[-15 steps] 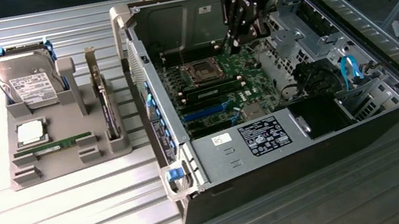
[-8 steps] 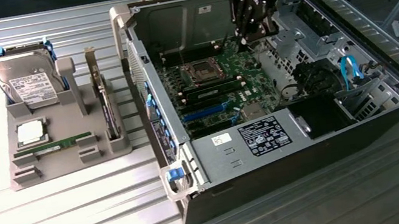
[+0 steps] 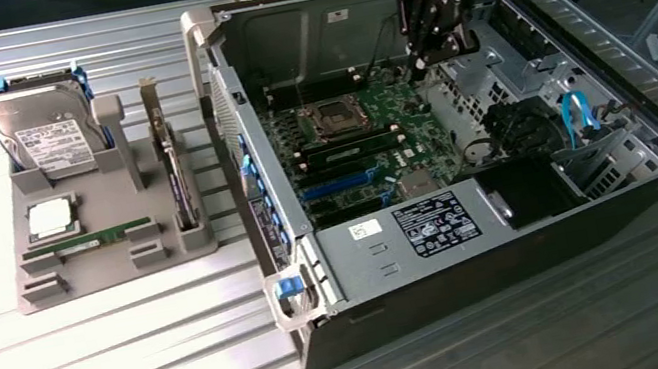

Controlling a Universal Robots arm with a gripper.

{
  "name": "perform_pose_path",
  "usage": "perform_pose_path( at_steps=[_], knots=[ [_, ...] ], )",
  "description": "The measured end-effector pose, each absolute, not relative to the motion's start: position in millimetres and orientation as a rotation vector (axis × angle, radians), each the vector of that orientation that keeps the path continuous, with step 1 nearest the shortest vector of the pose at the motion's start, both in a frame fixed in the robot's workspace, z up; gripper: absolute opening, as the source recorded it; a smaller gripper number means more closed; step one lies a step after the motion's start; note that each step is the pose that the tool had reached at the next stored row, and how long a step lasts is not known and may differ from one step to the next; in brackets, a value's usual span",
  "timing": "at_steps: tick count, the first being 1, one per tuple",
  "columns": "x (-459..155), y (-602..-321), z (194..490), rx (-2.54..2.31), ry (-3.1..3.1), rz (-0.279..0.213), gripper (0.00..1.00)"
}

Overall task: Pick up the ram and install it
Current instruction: 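Press down the ram until it locks into place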

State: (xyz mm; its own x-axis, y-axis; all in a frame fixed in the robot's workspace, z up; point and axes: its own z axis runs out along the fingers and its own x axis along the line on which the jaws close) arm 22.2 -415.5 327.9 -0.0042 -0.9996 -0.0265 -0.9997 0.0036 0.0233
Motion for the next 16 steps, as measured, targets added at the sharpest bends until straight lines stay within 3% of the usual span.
perform_pose_path(
  at_steps=[16],
  knots=[
    [22.2, -415.5, 306.8, -2.211, 2.220, 0.047, 0.10]
  ],
)
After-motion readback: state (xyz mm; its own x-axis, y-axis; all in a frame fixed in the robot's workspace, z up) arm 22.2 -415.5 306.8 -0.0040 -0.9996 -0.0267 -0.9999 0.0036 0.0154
